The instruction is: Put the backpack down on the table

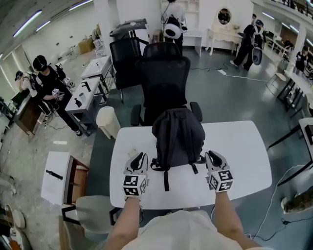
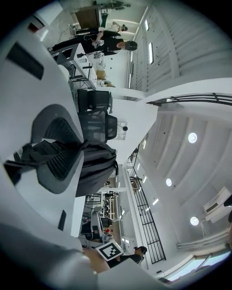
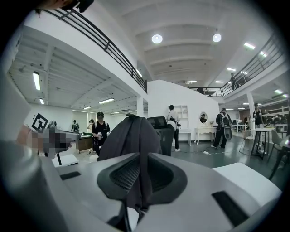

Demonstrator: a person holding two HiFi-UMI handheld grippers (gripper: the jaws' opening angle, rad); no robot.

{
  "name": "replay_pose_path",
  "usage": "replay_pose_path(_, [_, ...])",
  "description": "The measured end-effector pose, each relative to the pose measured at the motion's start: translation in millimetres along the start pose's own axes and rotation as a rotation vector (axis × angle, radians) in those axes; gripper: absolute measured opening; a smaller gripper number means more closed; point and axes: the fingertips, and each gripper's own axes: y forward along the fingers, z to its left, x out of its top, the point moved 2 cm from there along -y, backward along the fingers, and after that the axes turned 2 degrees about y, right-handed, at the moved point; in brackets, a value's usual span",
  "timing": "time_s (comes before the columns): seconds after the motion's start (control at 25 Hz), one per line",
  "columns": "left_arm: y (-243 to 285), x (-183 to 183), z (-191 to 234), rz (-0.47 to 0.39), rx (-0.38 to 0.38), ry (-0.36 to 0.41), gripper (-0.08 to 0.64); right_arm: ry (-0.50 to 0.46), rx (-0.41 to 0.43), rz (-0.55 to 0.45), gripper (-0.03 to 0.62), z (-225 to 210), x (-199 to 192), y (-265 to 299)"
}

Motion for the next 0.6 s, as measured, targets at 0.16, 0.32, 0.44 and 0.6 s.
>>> replay_pose_path(0.16, [-7, 5, 1, -0.014, 0.001, 0.0, 0.058, -0.011, -0.013, -0.009, 0.038, 2, 6, -5])
replay_pose_path(0.32, [-11, 6, 2, -0.021, 0.0, 0.002, 0.057, -0.014, -0.013, -0.011, 0.02, 4, 9, -8])
replay_pose_path(0.44, [-13, 9, 2, -0.032, -0.004, -0.001, 0.057, -0.029, -0.017, 0.0, 0.018, 4, 12, -9])
replay_pose_path(0.6, [-16, 15, 1, -0.041, -0.005, 0.001, 0.058, -0.052, -0.02, 0.005, 0.017, 5, 18, -14])
